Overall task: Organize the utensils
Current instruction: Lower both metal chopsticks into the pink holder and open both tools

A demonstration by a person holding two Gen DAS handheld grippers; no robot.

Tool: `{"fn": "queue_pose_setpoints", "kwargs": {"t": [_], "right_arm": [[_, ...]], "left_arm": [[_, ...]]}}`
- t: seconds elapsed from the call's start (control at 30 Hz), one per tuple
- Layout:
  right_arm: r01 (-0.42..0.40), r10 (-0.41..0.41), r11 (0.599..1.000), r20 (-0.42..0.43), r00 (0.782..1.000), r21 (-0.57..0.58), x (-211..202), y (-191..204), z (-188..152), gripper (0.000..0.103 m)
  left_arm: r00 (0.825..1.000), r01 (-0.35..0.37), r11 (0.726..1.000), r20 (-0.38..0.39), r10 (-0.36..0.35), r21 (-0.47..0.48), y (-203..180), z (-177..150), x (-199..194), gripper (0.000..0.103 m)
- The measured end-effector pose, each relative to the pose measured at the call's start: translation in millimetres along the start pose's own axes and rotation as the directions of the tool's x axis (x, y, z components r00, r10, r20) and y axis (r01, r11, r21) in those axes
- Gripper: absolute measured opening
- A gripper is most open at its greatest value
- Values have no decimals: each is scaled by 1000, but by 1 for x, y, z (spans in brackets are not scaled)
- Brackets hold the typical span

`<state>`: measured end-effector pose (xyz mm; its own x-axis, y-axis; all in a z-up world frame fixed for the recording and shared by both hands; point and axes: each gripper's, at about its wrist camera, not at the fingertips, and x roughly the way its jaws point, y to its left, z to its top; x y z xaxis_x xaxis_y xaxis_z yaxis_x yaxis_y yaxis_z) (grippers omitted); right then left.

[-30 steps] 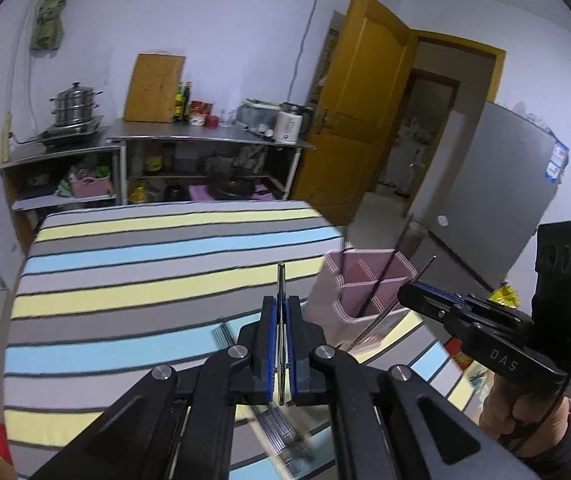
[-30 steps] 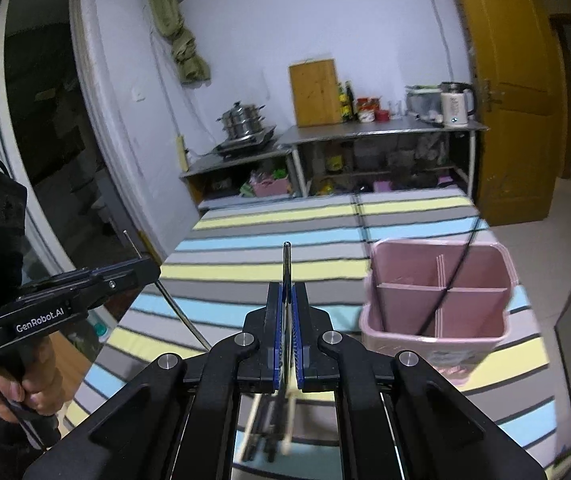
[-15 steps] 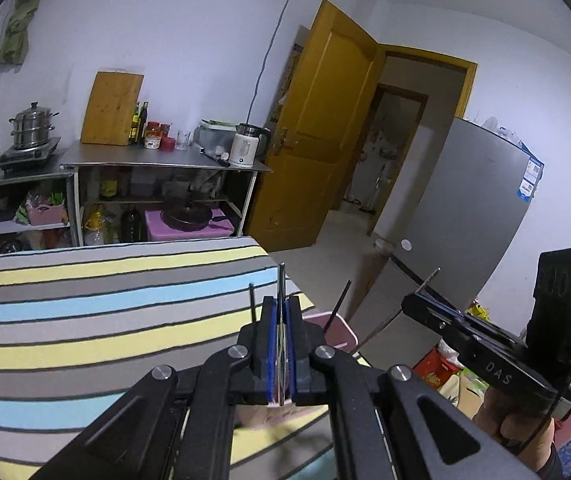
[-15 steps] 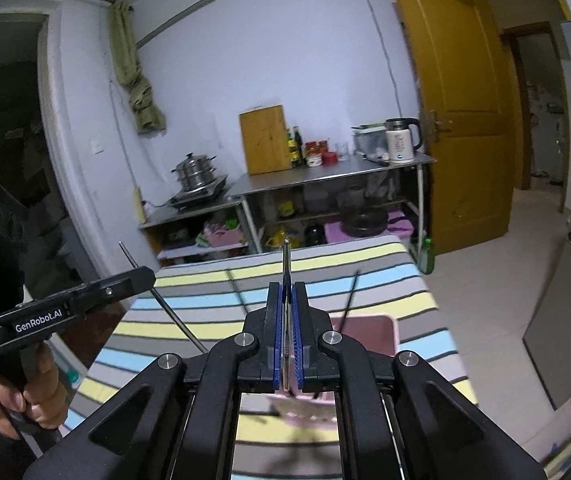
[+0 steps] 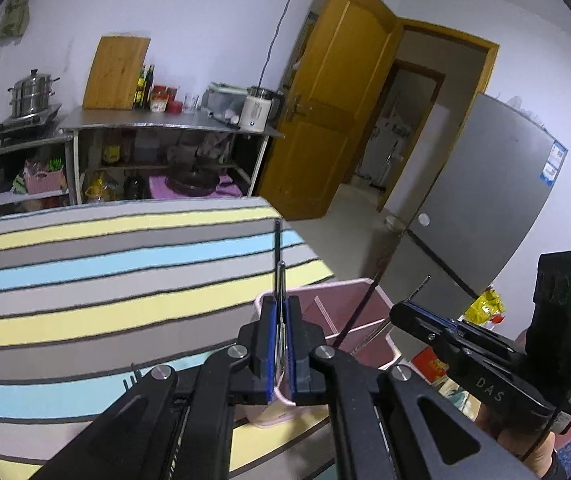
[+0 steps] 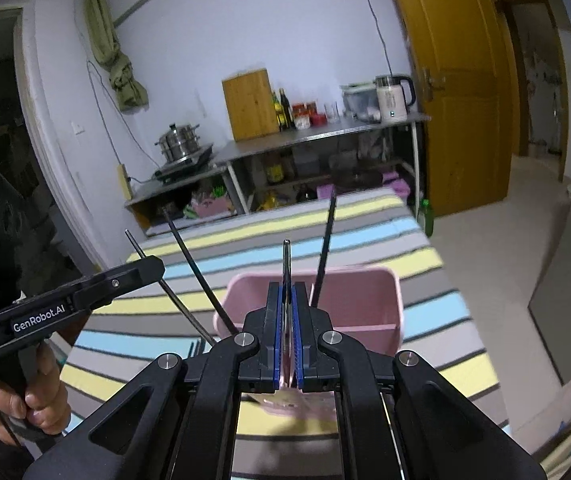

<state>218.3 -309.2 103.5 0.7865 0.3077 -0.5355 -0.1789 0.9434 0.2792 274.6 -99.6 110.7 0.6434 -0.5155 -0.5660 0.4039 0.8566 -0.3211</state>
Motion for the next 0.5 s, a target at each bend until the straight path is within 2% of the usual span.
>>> {"fn": "queue_pose_setpoints", "kwargs": {"t": [0.13,0.27,0.33,0.4,0.5], "right_arm": [[-8,9,1000,-45,999,27,12,-10,-10,5],[1,0,1000,-46,999,19,11,-11,-12,6],[8,-7,1000,-37,999,16,7,-11,-12,10],[15,-15,1000,-20,1000,14,0,-10,-12,17],[28,-28,1000,5,1000,10,-10,-9,-12,21]], "left_arm": [[1000,-6,1000,-12,6,-10,6,-8,7,5],[1000,-2,1000,-9,2,-12,8,-10,4,7],[1000,-1,1000,0,1,-8,8,-11,0,8],[1000,1,1000,13,-1,-6,7,-10,-6,9],[999,-7,1000,38,7,3,6,-11,-20,9]]}}
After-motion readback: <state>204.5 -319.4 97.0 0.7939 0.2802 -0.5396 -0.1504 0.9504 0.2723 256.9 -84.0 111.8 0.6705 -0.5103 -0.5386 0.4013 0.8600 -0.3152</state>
